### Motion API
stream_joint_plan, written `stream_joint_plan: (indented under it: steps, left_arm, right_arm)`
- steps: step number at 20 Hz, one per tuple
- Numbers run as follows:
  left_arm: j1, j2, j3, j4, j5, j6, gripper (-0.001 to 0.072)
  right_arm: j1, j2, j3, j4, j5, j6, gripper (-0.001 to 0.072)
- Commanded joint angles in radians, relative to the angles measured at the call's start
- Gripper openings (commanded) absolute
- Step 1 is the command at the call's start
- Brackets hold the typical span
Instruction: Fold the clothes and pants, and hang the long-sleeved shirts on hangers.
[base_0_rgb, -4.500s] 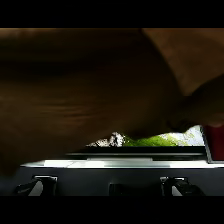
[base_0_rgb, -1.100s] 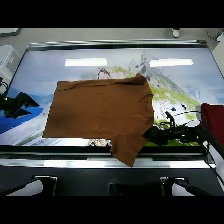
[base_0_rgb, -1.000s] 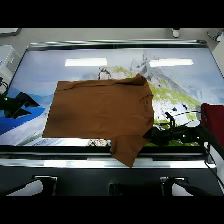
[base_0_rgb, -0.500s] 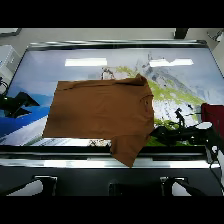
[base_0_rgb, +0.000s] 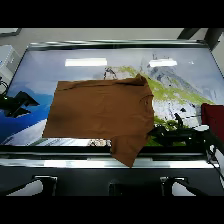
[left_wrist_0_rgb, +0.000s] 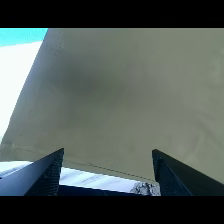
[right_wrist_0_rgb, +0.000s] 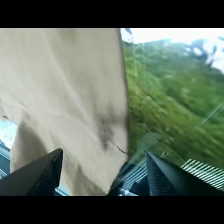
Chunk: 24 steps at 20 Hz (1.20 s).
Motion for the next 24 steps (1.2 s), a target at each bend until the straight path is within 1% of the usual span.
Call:
stream_joint_plan:
  steps: [1,7,9,12,15,16,17,18,19,20,21,24]
  left_arm:
    - [0.001,0.0,0.0,0.0,0.002,0.0,0.0641]
    - [0.001,-0.004,0.0,0.001,0.002,0.0,0.0641]
    - [0.001,-0.005,0.0,0.0,0.006,0.0,0.0641]
    - [0.001,-0.005,0.0,0.0,0.017,0.0,0.0641]
    - [0.001,-0.005,0.0,0.0,0.017,0.0,0.0641]
    - [0.001,-0.005,0.0,0.0,0.016,0.0,0.0641]
    - [0.001,-0.005,0.0,0.001,0.016,0.0,0.0641]
    - [0.002,-0.005,0.0,0.001,0.016,0.002,0.0641]
    - [0.002,-0.005,0.0,0.001,0.016,0.005,0.0641]
    - [0.007,-0.005,-0.001,0.001,0.011,0.02,0.0641]
    - [0.014,-0.005,-0.006,0.001,0.004,0.039,0.0641]
    - [0.087,0.006,-0.09,0.0,-0.004,0.101,0.0641]
  right_arm:
    - [0.0,-0.005,-0.004,0.024,-0.036,-0.007,0.058]
    - [0.0,-0.005,-0.081,0.055,-0.04,-0.008,0.0571]
    - [0.0,-0.005,-0.089,0.061,-0.041,-0.008,0.0546]
    - [0.002,-0.005,-0.089,0.075,-0.065,-0.007,0.0534]
    - [0.115,-0.005,-0.089,0.08,-0.136,0.021,0.0531]
    - [0.159,-0.005,-0.089,0.081,-0.176,0.051,0.0511]
    - [0.195,-0.005,-0.089,0.085,-0.208,0.068,0.0451]
    - [0.21,-0.005,-0.089,0.084,-0.224,0.077,0.0353]
    - [0.209,-0.005,-0.089,0.085,-0.227,0.078,0.0204]
    - [0.209,-0.005,-0.087,0.084,-0.227,0.079,0.0087]
    - [0.209,-0.003,-0.087,0.084,-0.226,0.079,0.0036]
    - [0.209,-0.003,-0.087,0.103,-0.206,0.079,0.0036]
